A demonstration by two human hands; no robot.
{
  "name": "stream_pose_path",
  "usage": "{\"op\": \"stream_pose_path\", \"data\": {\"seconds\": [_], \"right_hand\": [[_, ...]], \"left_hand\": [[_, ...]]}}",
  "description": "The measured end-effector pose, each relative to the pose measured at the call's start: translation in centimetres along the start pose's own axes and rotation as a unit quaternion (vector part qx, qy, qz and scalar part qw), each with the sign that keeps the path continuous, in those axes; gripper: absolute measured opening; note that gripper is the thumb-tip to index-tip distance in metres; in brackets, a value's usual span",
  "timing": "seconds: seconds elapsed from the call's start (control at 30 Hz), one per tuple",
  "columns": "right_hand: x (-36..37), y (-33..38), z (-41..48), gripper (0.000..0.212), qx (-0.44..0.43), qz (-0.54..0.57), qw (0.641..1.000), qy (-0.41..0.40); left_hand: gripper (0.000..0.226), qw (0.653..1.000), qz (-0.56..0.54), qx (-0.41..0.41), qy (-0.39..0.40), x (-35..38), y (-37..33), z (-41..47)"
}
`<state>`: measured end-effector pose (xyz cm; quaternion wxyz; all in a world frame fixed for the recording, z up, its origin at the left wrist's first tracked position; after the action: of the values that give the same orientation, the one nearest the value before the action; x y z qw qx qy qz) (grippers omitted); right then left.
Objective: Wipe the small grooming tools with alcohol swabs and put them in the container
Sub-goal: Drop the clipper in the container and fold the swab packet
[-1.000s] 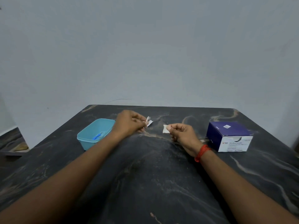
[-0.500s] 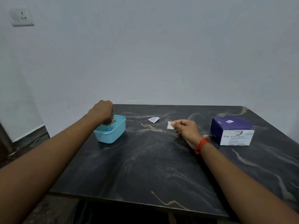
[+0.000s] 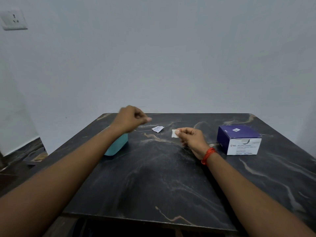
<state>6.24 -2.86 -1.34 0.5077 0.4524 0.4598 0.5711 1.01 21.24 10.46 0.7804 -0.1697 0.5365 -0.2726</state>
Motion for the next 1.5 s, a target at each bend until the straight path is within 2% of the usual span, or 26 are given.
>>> {"op": "stream_pose_path", "data": {"seconds": [0.1, 0.17, 0.23, 0.37, 0.43, 0.53, 0.67, 0.8, 0.87, 0.93, 1.03, 1.2, 1.3, 1.5], "right_hand": [[-0.2, 0.2, -0.1, 0.009, -0.016, 0.006, 1.0, 0.003], [-0.5, 0.1, 0.1, 0.01, -0.02, 0.013, 1.0, -0.019], [-0.8, 0.1, 0.3, 0.008, -0.012, 0.037, 0.998, -0.055], [-1.4, -0.2, 0.9, 0.006, 0.012, 0.084, 0.994, -0.071], [-1.1, -0.2, 0.9, 0.006, 0.016, 0.081, 0.995, -0.053], [-0.9, -0.3, 1.1, 0.007, 0.019, 0.061, 0.997, -0.037], [-1.2, -0.6, 1.5, 0.005, 0.024, 0.046, 0.998, -0.03], [-1.0, -0.5, 1.3, 0.005, 0.019, 0.031, 0.999, -0.024], [-0.9, -0.4, 1.2, 0.008, 0.021, 0.026, 0.999, -0.017], [-0.8, -0.4, 1.0, 0.01, 0.023, 0.027, 0.999, -0.015], [-0.8, -0.2, 0.8, 0.007, 0.026, 0.026, 0.999, -0.028], [-0.5, 0.0, 0.4, 0.004, 0.025, 0.016, 0.999, -0.026], [-0.4, 0.2, 0.1, 0.006, 0.022, 0.009, 0.999, -0.025], [-0.5, 0.0, 0.3, 0.014, 0.003, 0.001, 0.999, -0.038]], "left_hand": [[0.034, 0.991, -0.082, -0.021, 0.104, 5.1, -0.8, -0.2], [0.036, 0.986, -0.104, -0.035, 0.128, 8.0, -0.3, 0.6], [0.034, 0.986, -0.119, -0.066, 0.096, 9.8, 0.6, 2.2], [0.045, 0.986, -0.035, -0.165, 0.008, 10.8, 3.5, 6.0], [0.053, 0.978, 0.005, -0.206, 0.008, 10.9, 4.9, 7.0], [0.058, 0.97, 0.0, -0.241, 0.013, 11.3, 5.9, 8.1], [0.063, 0.969, 0.051, -0.236, 0.055, 12.2, 5.5, 8.6], [0.064, 0.97, 0.036, -0.234, 0.059, 12.2, 5.3, 8.5], [0.053, 0.975, 0.001, -0.218, 0.049, 11.8, 4.5, 8.0], [0.034, 0.967, -0.114, -0.226, 0.036, 11.8, 4.1, 6.9], [0.027, 0.923, -0.305, -0.23, 0.056, 12.6, 3.2, 4.5], [0.026, 0.84, -0.483, -0.221, 0.112, 13.7, 1.4, 1.4], [0.031, 0.816, -0.522, -0.212, 0.128, 14.5, 0.9, 0.7], [0.035, 0.822, -0.518, -0.158, 0.178, 14.8, 0.6, 0.1]]}}
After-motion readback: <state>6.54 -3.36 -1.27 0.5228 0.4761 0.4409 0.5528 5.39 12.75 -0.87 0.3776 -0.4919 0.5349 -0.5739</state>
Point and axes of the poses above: each hand's wrist, its own z-axis towards the middle knuckle, its own x-axis out of the palm, y = z × x, the point moved 4 cm from there along z, towards the middle knuckle, and after that the axes turned 3 degrees about -z, right-handed, at the moved point
